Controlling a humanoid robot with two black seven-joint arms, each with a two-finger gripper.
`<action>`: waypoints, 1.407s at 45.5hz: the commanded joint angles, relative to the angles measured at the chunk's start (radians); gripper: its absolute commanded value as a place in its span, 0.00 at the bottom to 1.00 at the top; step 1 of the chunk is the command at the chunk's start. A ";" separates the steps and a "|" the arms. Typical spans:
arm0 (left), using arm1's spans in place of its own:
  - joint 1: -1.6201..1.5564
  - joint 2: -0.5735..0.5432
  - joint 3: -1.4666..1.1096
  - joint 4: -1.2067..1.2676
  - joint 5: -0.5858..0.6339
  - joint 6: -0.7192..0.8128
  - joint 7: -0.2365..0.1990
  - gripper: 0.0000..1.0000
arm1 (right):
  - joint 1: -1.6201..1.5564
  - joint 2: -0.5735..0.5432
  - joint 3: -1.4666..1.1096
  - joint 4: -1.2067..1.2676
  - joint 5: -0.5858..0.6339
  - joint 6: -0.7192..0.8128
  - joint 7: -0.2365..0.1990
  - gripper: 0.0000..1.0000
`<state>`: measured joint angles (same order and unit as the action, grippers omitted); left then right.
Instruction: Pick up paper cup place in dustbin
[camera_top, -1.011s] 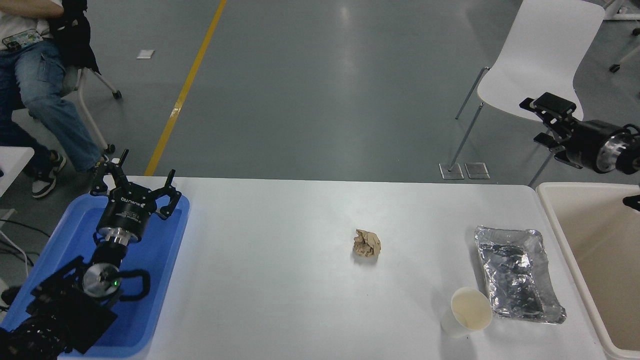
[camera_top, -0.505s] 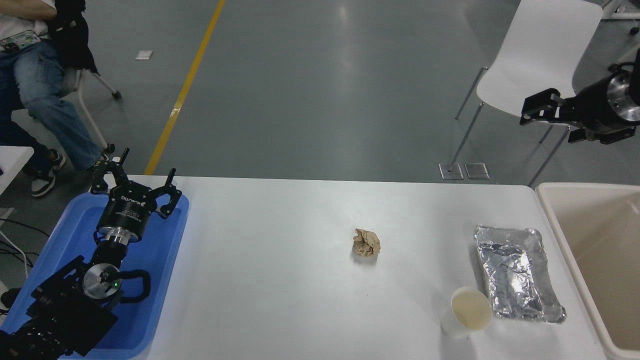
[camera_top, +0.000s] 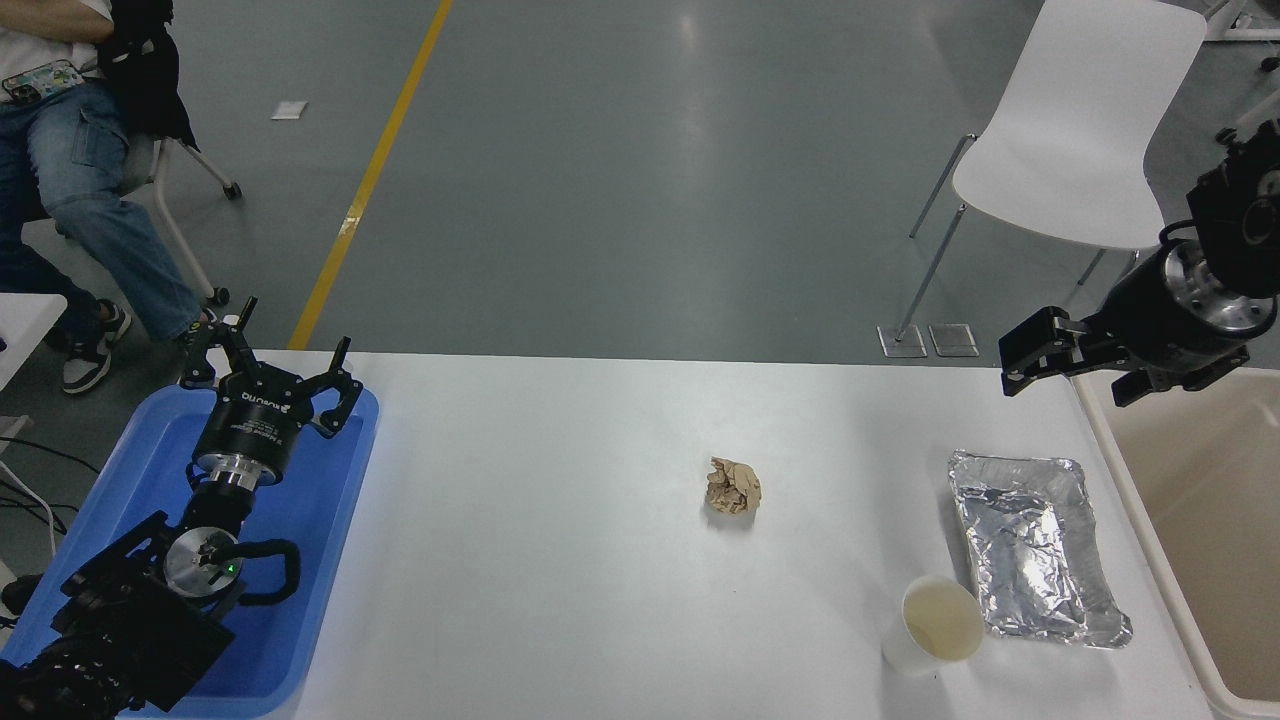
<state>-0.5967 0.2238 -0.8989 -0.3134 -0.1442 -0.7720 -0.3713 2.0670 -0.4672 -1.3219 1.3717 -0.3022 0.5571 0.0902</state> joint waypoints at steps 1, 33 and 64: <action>0.000 0.000 0.000 0.001 0.000 0.000 0.000 1.00 | -0.048 -0.011 0.001 0.064 -0.017 -0.032 0.000 1.00; 0.000 0.000 0.000 -0.001 0.000 0.000 0.000 1.00 | -0.369 -0.033 0.153 0.098 -0.028 -0.169 0.000 1.00; 0.000 -0.001 0.000 0.001 0.000 0.000 -0.001 1.00 | -0.604 0.030 0.199 0.017 -0.047 -0.407 0.010 0.98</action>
<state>-0.5967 0.2240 -0.8989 -0.3135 -0.1442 -0.7718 -0.3718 1.5242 -0.4644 -1.1288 1.4111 -0.3362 0.2268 0.0939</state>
